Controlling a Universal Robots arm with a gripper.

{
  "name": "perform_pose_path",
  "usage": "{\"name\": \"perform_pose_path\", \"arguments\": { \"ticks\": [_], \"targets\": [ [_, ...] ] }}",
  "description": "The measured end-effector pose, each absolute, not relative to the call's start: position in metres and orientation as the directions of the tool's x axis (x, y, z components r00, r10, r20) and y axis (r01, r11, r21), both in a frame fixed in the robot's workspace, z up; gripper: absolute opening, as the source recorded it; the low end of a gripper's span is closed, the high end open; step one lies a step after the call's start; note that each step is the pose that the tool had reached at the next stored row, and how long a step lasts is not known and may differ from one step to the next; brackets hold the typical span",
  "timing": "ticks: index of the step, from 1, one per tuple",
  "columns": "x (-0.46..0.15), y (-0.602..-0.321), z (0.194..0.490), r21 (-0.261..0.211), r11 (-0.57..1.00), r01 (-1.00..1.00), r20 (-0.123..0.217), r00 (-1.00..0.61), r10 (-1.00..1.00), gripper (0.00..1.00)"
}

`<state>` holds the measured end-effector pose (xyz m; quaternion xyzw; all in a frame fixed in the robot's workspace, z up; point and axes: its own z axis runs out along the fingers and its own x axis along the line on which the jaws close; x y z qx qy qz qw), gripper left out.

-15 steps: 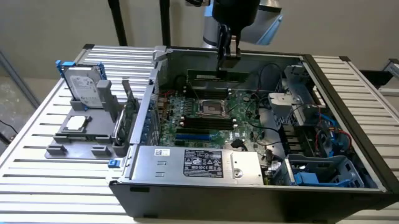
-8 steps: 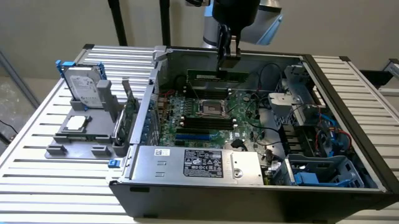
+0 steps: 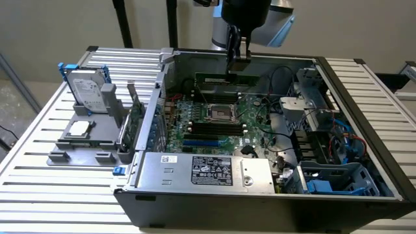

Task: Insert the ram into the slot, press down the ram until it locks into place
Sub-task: 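Insert the ram into the slot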

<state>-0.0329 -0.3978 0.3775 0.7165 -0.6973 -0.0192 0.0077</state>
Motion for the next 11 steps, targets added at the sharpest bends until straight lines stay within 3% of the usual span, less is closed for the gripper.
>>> {"name": "perform_pose_path", "arguments": {
  "ticks": [11],
  "targets": [
    [-0.0355, -0.3978, 0.3724, 0.025, -0.024, -0.999, -0.015, 0.024, -1.0, 0.13]
  ]
}}
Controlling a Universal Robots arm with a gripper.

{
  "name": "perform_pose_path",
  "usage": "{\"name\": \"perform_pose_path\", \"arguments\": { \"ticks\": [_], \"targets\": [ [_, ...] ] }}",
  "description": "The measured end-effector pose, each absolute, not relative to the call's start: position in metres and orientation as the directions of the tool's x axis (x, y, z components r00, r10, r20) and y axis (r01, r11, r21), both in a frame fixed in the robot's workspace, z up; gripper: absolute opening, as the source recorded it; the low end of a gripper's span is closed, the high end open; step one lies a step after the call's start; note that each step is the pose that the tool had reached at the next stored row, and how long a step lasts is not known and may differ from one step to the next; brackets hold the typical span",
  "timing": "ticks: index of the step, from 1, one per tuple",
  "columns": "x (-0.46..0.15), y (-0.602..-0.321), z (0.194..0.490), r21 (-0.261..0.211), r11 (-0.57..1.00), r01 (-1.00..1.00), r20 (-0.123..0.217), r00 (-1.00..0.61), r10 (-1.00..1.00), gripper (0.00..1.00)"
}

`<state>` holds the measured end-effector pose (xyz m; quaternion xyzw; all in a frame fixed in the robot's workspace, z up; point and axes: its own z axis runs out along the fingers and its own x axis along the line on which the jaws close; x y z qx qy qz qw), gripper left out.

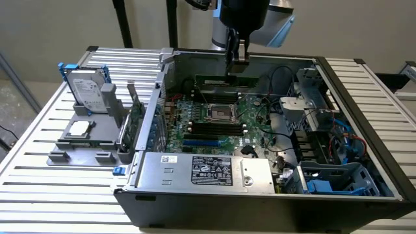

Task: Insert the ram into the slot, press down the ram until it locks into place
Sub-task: 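Insert the ram into the slot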

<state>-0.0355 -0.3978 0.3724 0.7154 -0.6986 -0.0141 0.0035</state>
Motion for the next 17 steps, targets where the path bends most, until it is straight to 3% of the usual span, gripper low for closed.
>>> {"name": "perform_pose_path", "arguments": {
  "ticks": [17],
  "targets": [
    [-0.046, -0.391, 0.343, 0.004, -0.003, -1.0, -0.009, 0.003, -1.0, 0.13]
  ]
}}
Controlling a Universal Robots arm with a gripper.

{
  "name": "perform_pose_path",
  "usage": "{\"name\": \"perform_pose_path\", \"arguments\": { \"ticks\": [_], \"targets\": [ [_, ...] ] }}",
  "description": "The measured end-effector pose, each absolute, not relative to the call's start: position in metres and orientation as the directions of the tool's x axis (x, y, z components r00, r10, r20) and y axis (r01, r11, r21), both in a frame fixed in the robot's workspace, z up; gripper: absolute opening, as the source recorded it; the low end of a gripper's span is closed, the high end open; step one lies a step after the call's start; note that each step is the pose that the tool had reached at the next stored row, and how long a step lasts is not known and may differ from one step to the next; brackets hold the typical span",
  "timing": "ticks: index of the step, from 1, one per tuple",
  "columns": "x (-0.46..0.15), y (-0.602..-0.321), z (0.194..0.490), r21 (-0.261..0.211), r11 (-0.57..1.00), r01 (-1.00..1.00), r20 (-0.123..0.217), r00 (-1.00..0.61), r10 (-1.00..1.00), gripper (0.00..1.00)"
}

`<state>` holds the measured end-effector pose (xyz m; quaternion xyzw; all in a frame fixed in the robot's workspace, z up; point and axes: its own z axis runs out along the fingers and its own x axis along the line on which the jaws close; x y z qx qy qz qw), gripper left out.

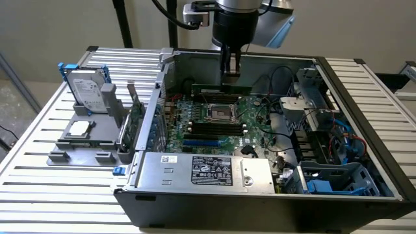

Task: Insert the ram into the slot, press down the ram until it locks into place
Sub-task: 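Insert the ram into the slot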

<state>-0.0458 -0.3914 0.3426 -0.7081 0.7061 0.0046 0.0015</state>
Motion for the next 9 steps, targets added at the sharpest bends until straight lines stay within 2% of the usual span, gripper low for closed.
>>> {"name": "perform_pose_path", "arguments": {
  "ticks": [9],
  "targets": [
    [-0.046, -0.391, 0.329, 0.004, 0.021, -1.0, 0.008, -0.021, -1.0, 0.13]
  ]
}}
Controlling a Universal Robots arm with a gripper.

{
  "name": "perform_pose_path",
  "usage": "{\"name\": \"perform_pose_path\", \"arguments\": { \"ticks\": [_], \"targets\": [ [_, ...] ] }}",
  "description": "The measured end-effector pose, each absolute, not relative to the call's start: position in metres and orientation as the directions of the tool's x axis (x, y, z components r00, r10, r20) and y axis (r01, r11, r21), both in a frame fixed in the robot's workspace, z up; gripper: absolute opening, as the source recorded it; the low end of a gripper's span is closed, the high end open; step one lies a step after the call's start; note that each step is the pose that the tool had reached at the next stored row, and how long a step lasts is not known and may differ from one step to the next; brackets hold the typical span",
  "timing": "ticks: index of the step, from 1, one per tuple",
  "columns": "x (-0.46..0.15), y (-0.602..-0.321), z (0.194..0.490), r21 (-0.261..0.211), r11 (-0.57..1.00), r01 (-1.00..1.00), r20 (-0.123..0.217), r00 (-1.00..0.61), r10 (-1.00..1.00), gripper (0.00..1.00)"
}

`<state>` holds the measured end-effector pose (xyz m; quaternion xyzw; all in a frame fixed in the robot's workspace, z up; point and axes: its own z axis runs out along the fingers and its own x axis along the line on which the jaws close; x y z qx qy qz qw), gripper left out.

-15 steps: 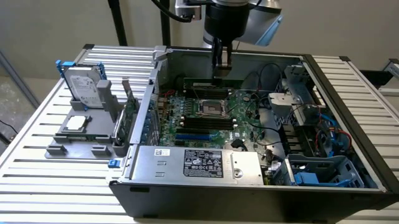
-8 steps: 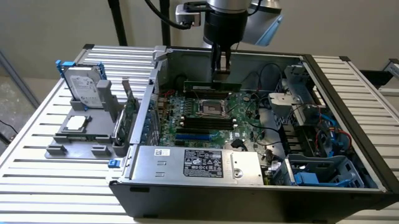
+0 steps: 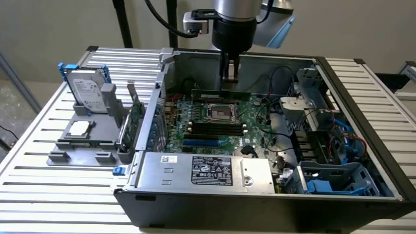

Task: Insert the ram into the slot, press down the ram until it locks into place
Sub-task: 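Insert the ram into the slot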

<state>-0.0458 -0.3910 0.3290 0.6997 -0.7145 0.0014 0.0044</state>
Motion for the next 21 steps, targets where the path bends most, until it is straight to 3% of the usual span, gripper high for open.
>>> {"name": "perform_pose_path", "arguments": {
  "ticks": [21],
  "targets": [
    [-0.046, -0.389, 0.292, 0.003, 0.031, -1.0, 0.035, -0.031, -0.999, 0.13]
  ]
}}
